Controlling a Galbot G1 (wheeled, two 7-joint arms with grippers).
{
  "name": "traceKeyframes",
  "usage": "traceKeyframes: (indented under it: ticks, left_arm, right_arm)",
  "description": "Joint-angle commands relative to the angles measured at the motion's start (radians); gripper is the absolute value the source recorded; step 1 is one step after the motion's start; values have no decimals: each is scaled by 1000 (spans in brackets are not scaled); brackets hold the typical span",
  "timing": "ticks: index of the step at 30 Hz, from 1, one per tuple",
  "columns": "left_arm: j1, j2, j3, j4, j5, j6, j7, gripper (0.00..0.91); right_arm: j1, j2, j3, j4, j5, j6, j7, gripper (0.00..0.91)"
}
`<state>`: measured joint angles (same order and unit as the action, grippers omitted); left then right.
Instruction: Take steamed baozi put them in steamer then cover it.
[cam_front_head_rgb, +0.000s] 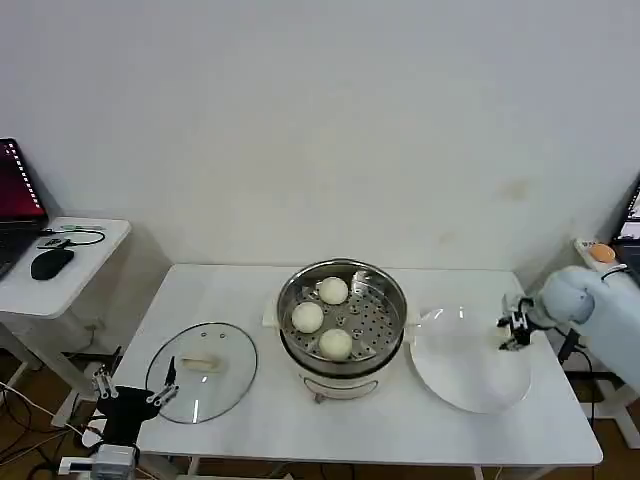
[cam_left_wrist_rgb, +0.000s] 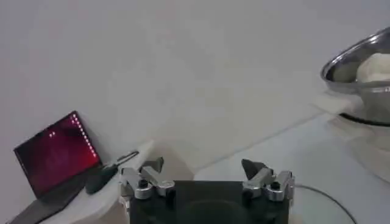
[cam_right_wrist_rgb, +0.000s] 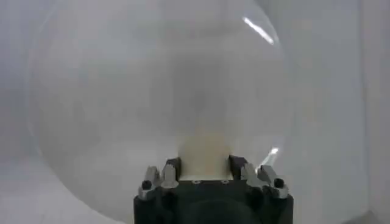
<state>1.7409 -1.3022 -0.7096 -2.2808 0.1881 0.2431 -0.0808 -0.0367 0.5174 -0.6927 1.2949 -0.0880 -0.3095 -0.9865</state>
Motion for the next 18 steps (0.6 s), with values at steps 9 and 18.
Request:
traceKeyframes:
  ticks: [9,18]
  left_arm:
    - [-29,3,4,20,1,1,-1,907]
    - [-32,-9,-5,18,-1,2,-1,907]
  right_arm:
    - [651,150,-506,320,456,-213,95,554]
    - [658,372,-563,305,632,-318,228,554]
